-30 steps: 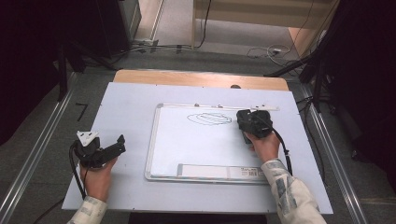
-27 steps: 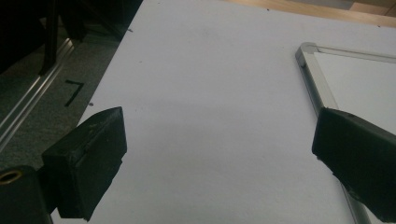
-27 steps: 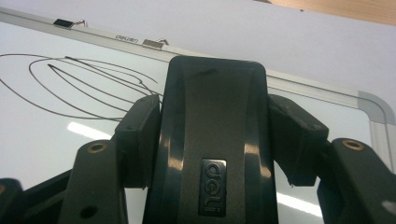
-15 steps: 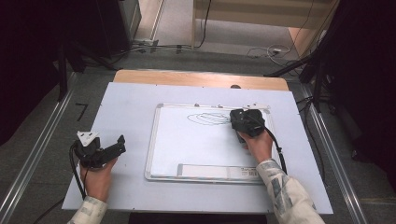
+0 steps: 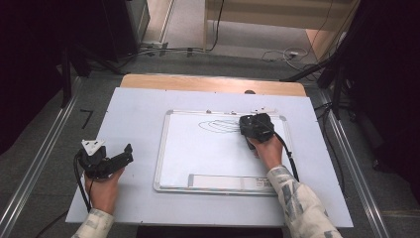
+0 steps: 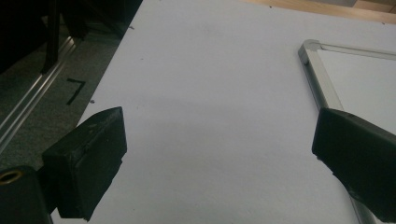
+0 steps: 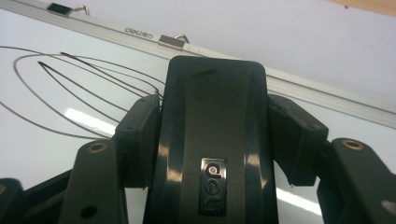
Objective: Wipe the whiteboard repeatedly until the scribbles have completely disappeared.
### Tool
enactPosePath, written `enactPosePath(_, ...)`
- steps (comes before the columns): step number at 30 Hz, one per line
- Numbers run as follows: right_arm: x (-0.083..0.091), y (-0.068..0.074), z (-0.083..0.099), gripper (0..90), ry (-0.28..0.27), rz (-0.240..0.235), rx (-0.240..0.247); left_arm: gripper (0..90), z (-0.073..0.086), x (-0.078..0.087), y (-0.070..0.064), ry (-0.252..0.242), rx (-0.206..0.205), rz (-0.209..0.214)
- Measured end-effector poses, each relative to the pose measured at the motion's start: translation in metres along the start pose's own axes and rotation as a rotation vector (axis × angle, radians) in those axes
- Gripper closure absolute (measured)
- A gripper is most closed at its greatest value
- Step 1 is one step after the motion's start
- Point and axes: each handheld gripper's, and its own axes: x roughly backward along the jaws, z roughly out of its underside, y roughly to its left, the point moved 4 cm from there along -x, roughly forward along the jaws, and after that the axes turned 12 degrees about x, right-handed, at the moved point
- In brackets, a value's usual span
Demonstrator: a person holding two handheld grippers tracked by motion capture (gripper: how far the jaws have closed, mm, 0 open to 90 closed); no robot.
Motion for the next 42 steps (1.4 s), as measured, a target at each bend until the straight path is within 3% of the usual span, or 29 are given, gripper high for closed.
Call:
enactPosePath(6,-0.001,0.0,0.0,36.7,0.003,0.003,0.002,3.6,0.0,0.0,0.0,0.001,0.002,0.001)
enactPosePath(9,-0.002,-0.001,0.001,36.8,0.015,-0.025,-0.026,3.6,0.0,0.0,0.0,0.001,0.0,0.002)
enactPosePath(26,-0.004,-0.005,-0.005,36.4,0.024,-0.047,-0.033,3.6,0.0,-0.001,0.0,0.002,0.0,0.003)
enactPosePath(32,-0.004,-0.004,-0.006,38.1,0.019,-0.035,-0.026,3.6,0.0,0.0,0.0,0.002,0.0,0.004)
enactPosePath(42,-0.006,-0.008,-0.01,38.3,0.06,-0.013,-0.048,3.6,0.0,0.001,0.002,0.0,0.006,0.004)
